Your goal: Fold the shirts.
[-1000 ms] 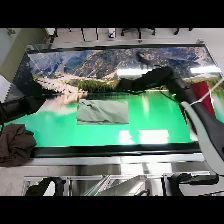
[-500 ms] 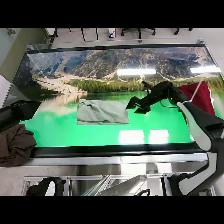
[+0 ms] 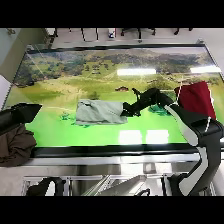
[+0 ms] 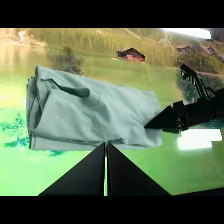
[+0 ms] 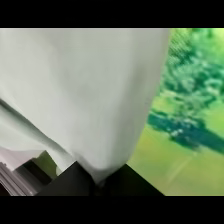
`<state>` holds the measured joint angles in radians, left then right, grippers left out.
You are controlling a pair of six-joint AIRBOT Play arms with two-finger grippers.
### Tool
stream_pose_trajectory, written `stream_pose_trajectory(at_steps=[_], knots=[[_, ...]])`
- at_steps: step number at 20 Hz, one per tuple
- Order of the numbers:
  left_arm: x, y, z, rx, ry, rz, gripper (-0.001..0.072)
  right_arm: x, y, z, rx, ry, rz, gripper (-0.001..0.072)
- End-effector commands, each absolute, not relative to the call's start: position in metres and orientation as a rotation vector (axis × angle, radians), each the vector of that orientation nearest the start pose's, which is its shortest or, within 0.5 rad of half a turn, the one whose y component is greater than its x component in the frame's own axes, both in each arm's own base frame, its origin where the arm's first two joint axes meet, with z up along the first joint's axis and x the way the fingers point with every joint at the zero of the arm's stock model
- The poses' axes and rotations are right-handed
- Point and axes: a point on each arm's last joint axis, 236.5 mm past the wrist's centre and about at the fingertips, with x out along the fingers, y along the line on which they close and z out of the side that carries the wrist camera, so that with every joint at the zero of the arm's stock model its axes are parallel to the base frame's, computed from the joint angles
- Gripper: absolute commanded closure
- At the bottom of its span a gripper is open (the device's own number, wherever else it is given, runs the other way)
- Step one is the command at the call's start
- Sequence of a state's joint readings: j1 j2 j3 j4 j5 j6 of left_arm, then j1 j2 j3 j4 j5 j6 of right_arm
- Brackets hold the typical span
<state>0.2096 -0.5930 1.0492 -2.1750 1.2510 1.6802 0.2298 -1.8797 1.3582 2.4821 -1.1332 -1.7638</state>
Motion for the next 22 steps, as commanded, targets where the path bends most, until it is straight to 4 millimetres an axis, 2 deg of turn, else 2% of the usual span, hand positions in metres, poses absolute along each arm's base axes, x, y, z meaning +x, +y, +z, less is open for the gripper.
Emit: stream_pose_trajectory(at_steps=[1, 3, 5, 6, 8, 9, 11, 12, 14, 17, 19, 22], knots=[[0.277, -0.071, 0.218, -0.376, 0.708, -0.311, 0.0694, 0.412, 0.27, -0.066, 0.644, 1.489, 0.659, 0.0693], [0.277, -0.071, 0.218, -0.376, 0.708, -0.311, 0.0693, 0.441, 0.255, -0.004, 0.65, 1.336, 0.671, 0.0694], [0.277, -0.071, 0.218, -0.376, 0.708, -0.311, 0.0694, 0.476, 0.222, 0.075, 0.656, 1.126, 0.658, 0.0694], [0.277, -0.071, 0.218, -0.376, 0.708, -0.311, 0.0694, 0.494, 0.197, 0.117, 0.669, 1.006, 0.626, 0.0694], [0.277, -0.071, 0.217, -0.376, 0.709, -0.311, 0.0694, 0.52, 0.142, 0.188, 0.688, 0.791, 0.547, 0.0694], [0.277, -0.071, 0.218, -0.376, 0.708, -0.311, 0.0694, 0.529, 0.111, 0.219, 0.691, 0.694, 0.502, 0.0693], [0.278, -0.071, 0.218, -0.376, 0.705, -0.309, 0.0694, 0.539, 0.049, 0.259, 0.685, 0.568, 0.42, 0.0693], [0.278, -0.071, 0.218, -0.376, 0.703, -0.309, 0.0694, 0.543, 0.016, 0.273, 0.687, 0.513, 0.369, 0.0693], [0.279, -0.071, 0.219, -0.377, 0.697, -0.307, 0.0694, 0.55, -0.047, 0.287, 0.7, 0.423, 0.262, 0.0693], [0.279, -0.07, 0.219, -0.377, 0.697, -0.307, 0.0694, 0.556, -0.128, 0.274, 0.732, 0.382, 0.135, 0.0693], [0.279, -0.07, 0.22, -0.377, 0.696, -0.307, 0.0694, 0.556, -0.161, 0.255, 0.75, 0.397, 0.085, 0.0693], [0.279, -0.071, 0.219, -0.379, 0.697, -0.308, 0.0694, 0.545, -0.191, 0.224, 0.773, 0.468, 0.044, 0.0694]])
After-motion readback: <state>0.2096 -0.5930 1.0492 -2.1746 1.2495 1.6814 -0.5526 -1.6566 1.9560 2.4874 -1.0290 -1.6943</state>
